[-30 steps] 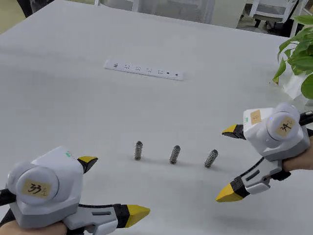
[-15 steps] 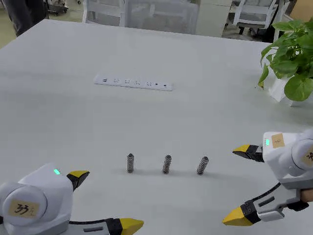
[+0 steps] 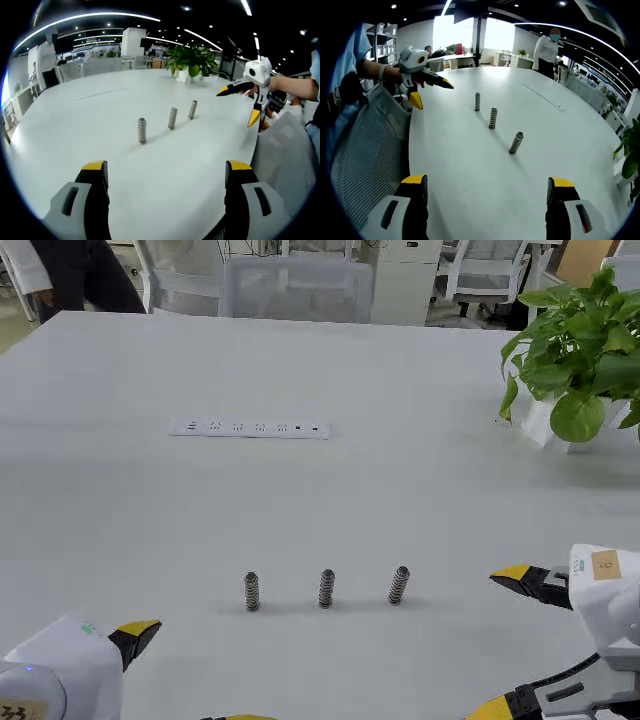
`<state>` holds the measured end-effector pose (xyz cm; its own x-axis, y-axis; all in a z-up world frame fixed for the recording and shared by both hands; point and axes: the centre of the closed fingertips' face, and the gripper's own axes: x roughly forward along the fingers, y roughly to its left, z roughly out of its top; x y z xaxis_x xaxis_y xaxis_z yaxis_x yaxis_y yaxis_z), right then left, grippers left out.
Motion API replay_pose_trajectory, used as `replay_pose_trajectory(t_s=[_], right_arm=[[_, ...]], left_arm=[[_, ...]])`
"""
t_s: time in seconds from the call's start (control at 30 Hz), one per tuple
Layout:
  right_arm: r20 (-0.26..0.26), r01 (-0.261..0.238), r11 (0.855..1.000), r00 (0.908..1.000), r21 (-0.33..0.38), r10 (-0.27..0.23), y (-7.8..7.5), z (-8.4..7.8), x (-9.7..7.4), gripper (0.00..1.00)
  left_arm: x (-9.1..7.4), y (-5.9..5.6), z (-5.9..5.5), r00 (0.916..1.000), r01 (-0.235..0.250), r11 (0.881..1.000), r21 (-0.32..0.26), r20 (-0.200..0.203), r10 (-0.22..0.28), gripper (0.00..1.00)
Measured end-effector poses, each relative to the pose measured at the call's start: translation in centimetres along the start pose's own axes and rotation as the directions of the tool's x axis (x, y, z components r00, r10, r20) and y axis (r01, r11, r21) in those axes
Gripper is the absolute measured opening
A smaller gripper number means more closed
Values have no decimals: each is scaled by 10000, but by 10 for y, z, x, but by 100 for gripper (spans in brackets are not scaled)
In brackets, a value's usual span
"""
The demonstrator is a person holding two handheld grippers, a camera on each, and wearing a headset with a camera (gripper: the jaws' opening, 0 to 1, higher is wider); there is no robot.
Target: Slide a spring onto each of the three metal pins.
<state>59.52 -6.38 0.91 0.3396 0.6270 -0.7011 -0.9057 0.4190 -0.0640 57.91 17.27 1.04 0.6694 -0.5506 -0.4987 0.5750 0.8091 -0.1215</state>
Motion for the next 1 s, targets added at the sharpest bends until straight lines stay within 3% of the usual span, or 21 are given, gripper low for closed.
replay_pose_trajectory(t_s=[0.43,1.0], right_arm=[[504,814,9898,9949,1165,-878,8,-24,-21,99],[1047,1201,9685,9838,2182,-1456,23,-25,-34,99]], left_arm=[[2,-3,-1,9997,218,9994,268,-139,-215,97],[1,-4,-6,9994,229,9996,172,-250,-225,97]])
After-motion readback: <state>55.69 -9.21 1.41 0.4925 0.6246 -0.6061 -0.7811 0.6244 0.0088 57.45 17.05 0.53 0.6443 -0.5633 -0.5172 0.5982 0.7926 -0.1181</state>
